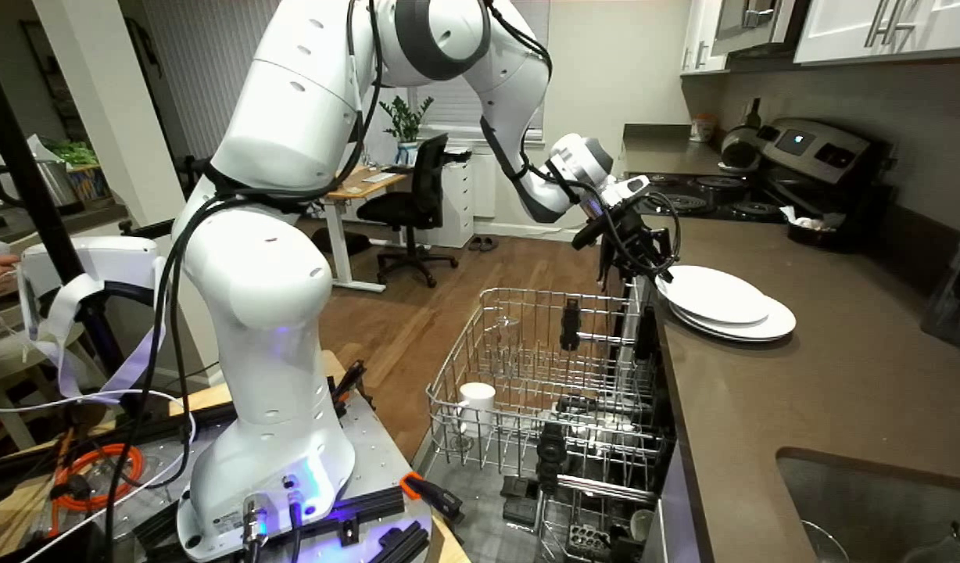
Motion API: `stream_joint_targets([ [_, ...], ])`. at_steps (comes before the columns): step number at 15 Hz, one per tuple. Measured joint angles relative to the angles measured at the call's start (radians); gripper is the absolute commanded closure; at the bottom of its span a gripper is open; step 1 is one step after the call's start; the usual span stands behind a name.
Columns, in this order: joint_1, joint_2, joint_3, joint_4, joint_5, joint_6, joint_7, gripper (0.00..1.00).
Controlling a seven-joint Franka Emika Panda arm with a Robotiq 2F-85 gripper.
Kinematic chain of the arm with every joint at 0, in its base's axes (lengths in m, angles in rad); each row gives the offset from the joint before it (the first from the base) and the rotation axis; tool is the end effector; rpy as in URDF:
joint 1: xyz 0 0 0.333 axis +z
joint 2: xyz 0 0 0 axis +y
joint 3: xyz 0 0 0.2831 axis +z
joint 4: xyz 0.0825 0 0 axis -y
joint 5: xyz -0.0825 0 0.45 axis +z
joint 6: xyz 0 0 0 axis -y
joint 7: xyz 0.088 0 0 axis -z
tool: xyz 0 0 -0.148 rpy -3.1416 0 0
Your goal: Remove the top most white plate from the stack and place it on the dishwasher rack
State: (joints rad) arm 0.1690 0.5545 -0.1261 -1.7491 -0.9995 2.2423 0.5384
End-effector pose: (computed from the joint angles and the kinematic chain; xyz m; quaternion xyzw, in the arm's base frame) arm 0.7096 -0.0190 0.1646 0.9130 0.0949 0.0829 0.3881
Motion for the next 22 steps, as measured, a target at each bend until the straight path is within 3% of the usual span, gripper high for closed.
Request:
stream_joint_targets([
  [2,-0.001,0.002,-0.004,0.0,-0.015,0.0,0.001,0.58],
  [4,-0.004,0.005,-0.006,0.0,-0.04,0.003,0.007,0.53],
  [5,-0.007,0.005,-0.006,0.0,-0.053,0.004,0.011,0.4],
  [6,-0.01,0.006,-0.006,0.0,-0.066,0.005,0.016,0.34],
  [9,-0.017,0.008,-0.006,0.0,-0.094,0.008,0.023,0.71],
  [10,-0.019,0.009,-0.006,0.0,-0.103,0.011,0.025,0.73],
  [13,-0.021,0.012,-0.005,0.0,-0.116,0.016,0.034,0.91],
  [22,-0.009,0.011,0.011,0.001,-0.179,-0.036,0.087,0.93],
])
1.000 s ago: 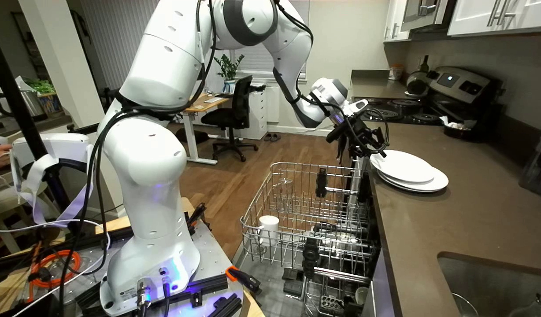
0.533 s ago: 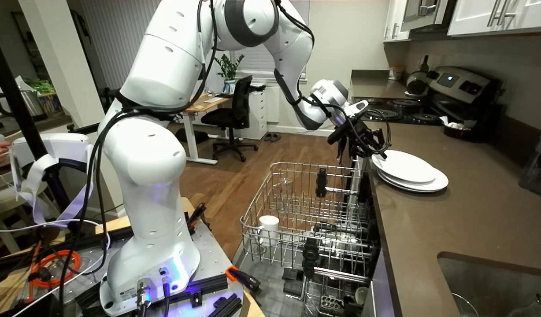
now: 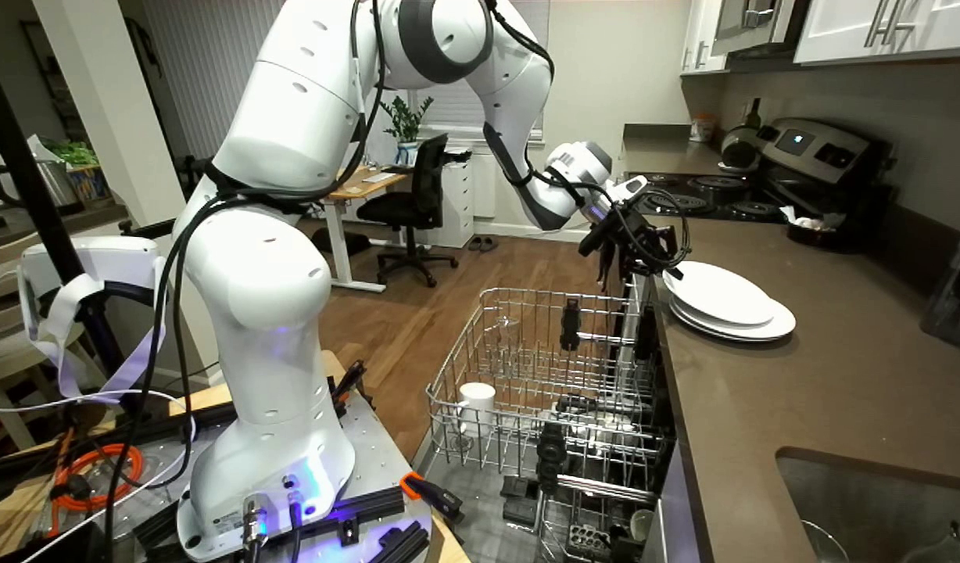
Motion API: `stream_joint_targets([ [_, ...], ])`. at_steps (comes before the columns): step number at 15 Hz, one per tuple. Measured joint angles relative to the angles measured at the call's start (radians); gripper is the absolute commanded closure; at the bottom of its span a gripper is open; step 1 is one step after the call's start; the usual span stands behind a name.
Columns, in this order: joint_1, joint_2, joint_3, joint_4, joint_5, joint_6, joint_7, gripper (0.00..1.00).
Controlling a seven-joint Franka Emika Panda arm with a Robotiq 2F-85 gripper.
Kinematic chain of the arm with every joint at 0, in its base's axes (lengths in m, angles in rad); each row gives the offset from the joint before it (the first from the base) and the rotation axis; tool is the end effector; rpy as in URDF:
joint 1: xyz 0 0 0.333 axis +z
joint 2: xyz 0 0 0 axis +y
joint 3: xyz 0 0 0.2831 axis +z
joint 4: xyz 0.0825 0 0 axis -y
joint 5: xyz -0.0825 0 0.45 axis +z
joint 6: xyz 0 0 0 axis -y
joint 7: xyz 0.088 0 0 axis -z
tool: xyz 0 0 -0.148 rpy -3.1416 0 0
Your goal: Remove the top most white plate from the stack and place it on the dishwasher rack
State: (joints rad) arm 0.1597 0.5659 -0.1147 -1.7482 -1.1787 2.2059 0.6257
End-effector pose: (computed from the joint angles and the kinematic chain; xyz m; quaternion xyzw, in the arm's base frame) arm 0.7117 -0.0278 0.1640 0.8820 0.1107 0.1021 0.4465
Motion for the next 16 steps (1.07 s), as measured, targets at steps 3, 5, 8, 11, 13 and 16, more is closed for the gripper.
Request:
stream_joint_targets([
  [3,0.018,-0.015,0.023,-0.004,-0.006,-0.096,0.027,0.93],
  [5,0.03,-0.029,0.052,-0.014,-0.005,-0.161,0.039,0.93],
  [8,0.051,-0.051,0.098,-0.028,-0.002,-0.254,0.063,0.93],
  [11,0.077,-0.074,0.147,-0.031,0.017,-0.349,0.069,0.93],
  [13,0.096,-0.091,0.18,-0.031,0.056,-0.409,0.07,0.93],
  [16,0.119,-0.118,0.227,-0.031,0.143,-0.473,0.07,0.93],
])
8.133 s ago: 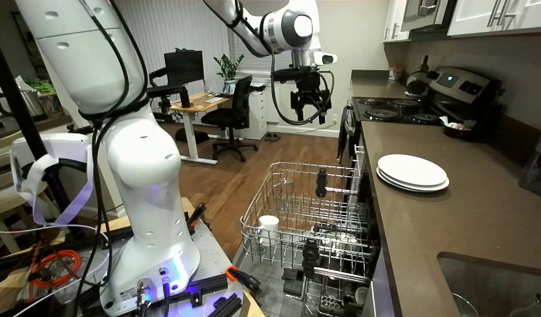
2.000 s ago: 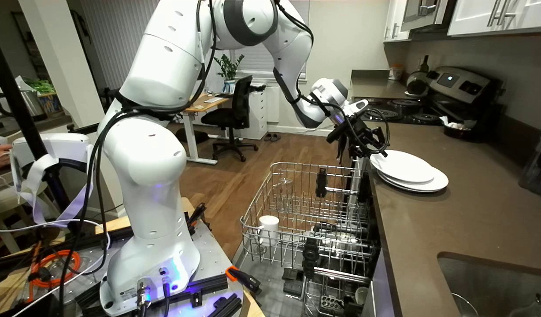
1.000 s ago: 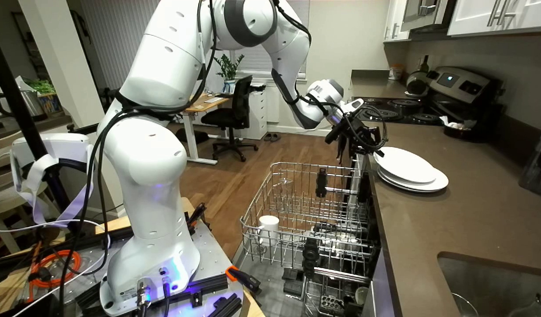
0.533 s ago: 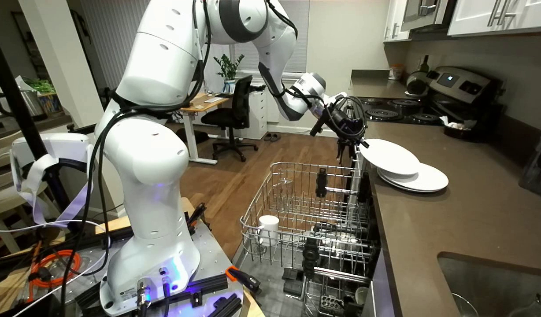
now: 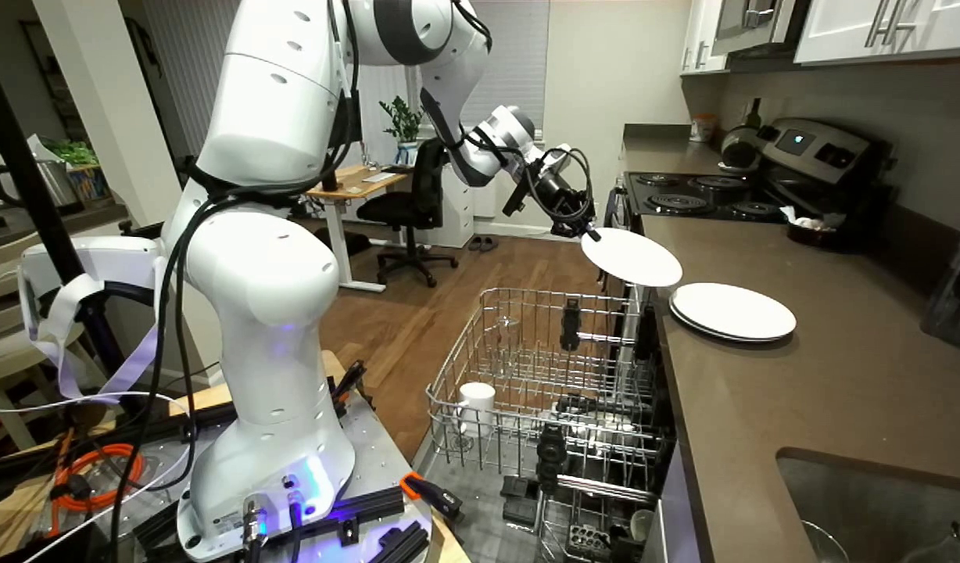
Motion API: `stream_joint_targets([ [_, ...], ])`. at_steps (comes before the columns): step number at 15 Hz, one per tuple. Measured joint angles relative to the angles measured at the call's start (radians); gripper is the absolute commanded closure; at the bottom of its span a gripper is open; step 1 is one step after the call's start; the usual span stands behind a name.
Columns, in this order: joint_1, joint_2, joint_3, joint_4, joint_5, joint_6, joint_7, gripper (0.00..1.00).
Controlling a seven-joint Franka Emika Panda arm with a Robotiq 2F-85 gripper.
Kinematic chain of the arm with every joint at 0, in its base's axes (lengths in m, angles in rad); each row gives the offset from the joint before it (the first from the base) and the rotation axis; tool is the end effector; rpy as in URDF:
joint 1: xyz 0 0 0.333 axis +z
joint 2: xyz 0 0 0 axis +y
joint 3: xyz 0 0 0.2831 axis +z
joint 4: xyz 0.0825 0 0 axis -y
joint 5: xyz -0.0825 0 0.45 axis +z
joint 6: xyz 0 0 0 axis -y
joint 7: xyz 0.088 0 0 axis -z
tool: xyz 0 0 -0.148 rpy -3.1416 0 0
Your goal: Remove the top most white plate from the stack and place it on the dishwasher rack
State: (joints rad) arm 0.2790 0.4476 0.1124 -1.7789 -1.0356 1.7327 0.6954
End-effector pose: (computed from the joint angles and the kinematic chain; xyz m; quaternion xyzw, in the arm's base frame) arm 0.6445 0.1414 0.2189 0.8746 0.0649 0.0449 0.4784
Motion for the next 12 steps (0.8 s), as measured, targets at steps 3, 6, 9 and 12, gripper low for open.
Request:
stream_joint_targets([
  [3,0.011,-0.034,0.034,-0.001,0.094,-0.034,0.0,0.93],
  [6,0.009,-0.083,0.051,-0.014,0.217,-0.027,-0.019,0.93],
  [9,-0.019,-0.166,0.054,-0.073,0.369,0.055,-0.085,0.93],
  [12,-0.069,-0.271,0.042,-0.185,0.506,0.186,-0.198,0.93],
])
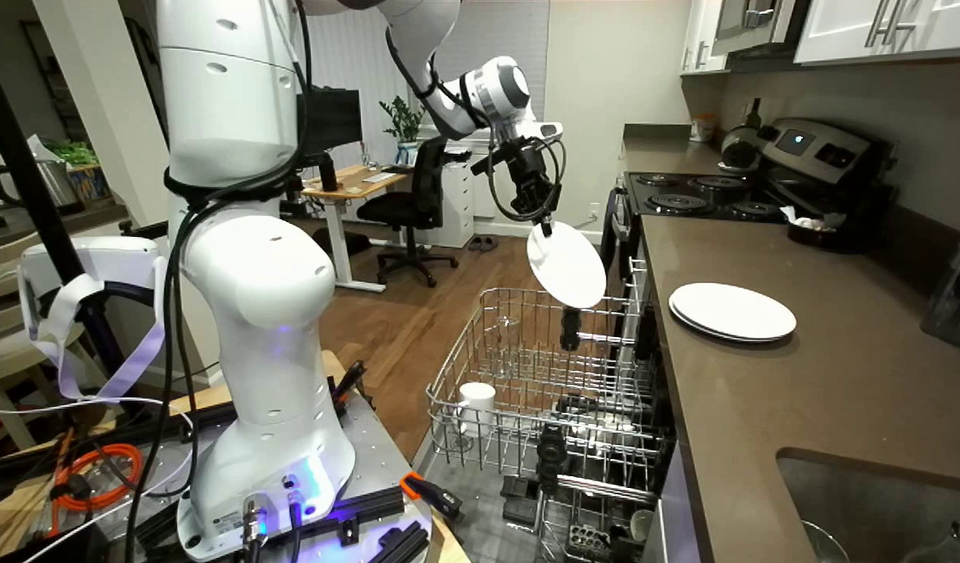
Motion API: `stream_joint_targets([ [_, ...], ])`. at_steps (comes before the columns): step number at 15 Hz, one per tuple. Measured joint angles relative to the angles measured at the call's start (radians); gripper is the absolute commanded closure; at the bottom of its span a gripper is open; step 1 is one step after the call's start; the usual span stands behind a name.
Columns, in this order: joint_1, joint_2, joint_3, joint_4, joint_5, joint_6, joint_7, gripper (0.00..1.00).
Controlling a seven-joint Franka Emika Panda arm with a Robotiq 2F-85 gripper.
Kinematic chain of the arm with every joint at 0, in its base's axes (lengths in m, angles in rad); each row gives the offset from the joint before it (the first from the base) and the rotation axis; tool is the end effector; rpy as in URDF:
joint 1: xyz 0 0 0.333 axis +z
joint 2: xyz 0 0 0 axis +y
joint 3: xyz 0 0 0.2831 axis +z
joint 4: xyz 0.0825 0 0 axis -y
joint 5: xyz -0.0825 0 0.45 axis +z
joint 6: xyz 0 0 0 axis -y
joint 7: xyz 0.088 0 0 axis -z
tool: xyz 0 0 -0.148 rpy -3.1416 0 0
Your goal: Remove the top most white plate from the stack and place it on the dishwasher rack
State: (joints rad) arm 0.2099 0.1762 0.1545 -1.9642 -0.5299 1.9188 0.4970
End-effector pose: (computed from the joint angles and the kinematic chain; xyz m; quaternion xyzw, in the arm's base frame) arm 0.5948 0.1680 0.2727 0.9681 0.0520 -0.0023 0.2452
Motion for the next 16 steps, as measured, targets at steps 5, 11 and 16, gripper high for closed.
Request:
stream_joint_targets([
  [5,-0.063,-0.163,-0.041,-0.223,0.169,0.207,-0.255,0.93],
  [11,-0.082,-0.302,-0.08,-0.443,0.484,0.407,-0.613,0.93],
  [16,-0.072,-0.331,-0.08,-0.539,0.538,0.413,-0.825,0.93],
])
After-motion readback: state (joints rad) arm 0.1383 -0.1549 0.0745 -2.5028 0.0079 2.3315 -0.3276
